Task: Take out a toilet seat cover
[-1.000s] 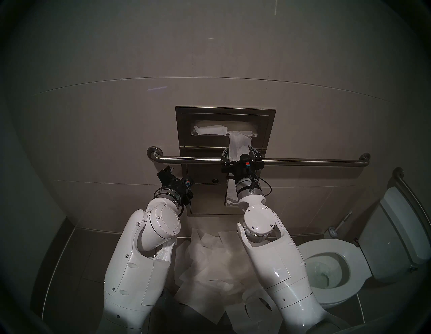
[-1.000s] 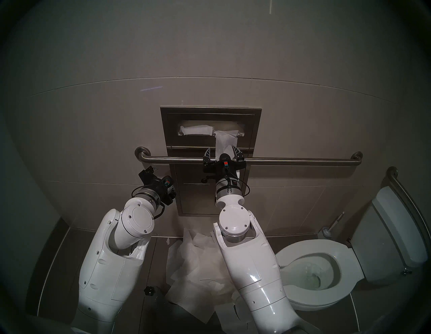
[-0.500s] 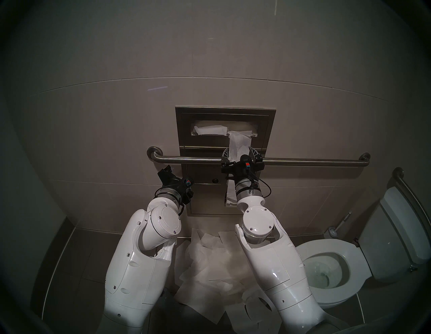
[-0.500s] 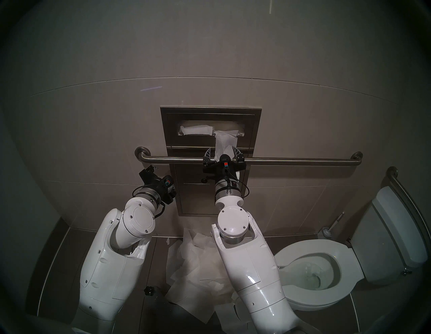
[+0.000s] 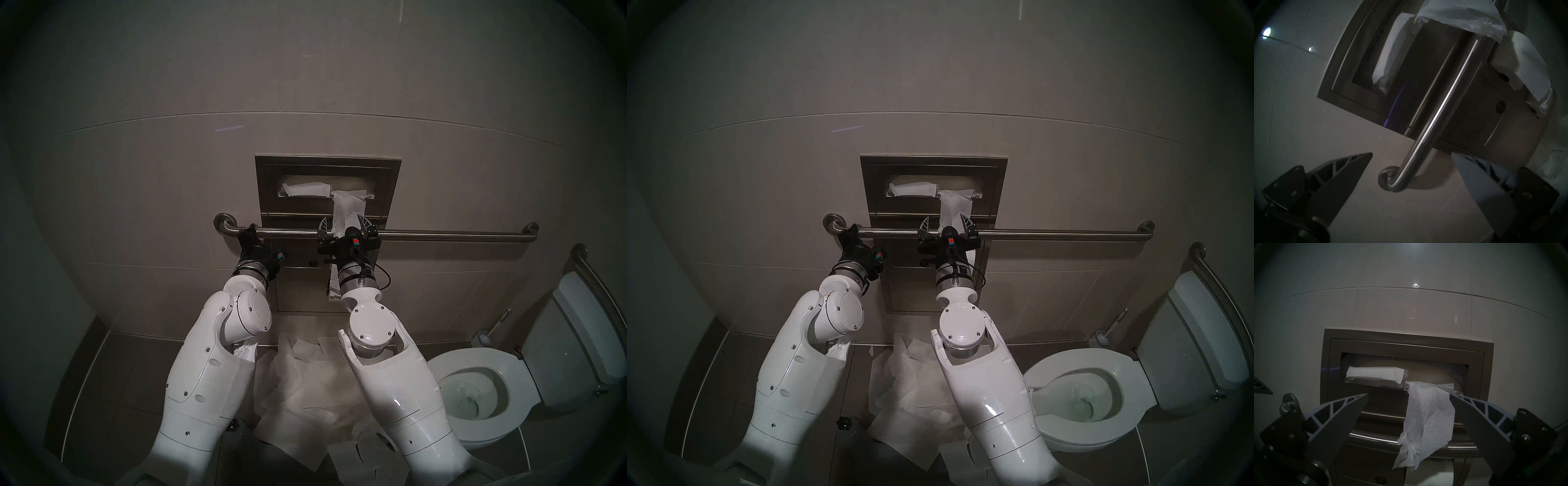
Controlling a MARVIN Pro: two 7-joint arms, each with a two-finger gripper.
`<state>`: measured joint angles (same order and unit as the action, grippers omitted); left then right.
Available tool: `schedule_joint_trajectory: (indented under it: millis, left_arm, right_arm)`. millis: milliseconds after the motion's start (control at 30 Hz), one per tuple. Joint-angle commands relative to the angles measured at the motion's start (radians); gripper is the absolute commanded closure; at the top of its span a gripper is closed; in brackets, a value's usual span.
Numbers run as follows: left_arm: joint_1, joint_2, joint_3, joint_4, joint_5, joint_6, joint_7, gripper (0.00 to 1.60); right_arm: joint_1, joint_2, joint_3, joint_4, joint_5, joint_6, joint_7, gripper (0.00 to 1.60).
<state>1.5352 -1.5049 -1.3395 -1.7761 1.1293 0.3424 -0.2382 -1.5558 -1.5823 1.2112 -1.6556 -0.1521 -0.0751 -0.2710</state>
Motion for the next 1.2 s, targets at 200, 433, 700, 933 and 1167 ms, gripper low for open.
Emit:
schedule_joint_trajectory:
  millis: [200,433,700,933,1167]
  left_arm:
    - [-0.156,-0.037,0.039,0.069,0.125,-0.081,0.065,0.00]
    - [-0.200,-0.059,0.033,0.118,0.187,-0.109,0.077,0.00]
    - [-0.250,-0.116,0.006,0.148,0.209,-0.112,0.067,0.00]
    - [-0.299,-0.153,-0.012,0.199,0.236,-0.120,0.064,0.00]
    - [-0.353,-0.176,-0.036,0.258,0.250,-0.126,0.054,0.00]
  right_arm:
    - [0.027,0.006,-0.026,-0.032,0.004,-0.010,0.004,0.00]
    - [0.025,0.006,-0.025,-0.034,0.002,-0.010,0.001,0.00]
    - [0.019,0.010,-0.031,-0.035,0.002,-0.011,-0.001,0.00]
    - [0.008,0.015,-0.032,-0.043,0.002,-0.014,-0.007,0.00]
    - [-0.004,0.021,-0.033,-0.056,0.000,-0.017,-0.014,0.00]
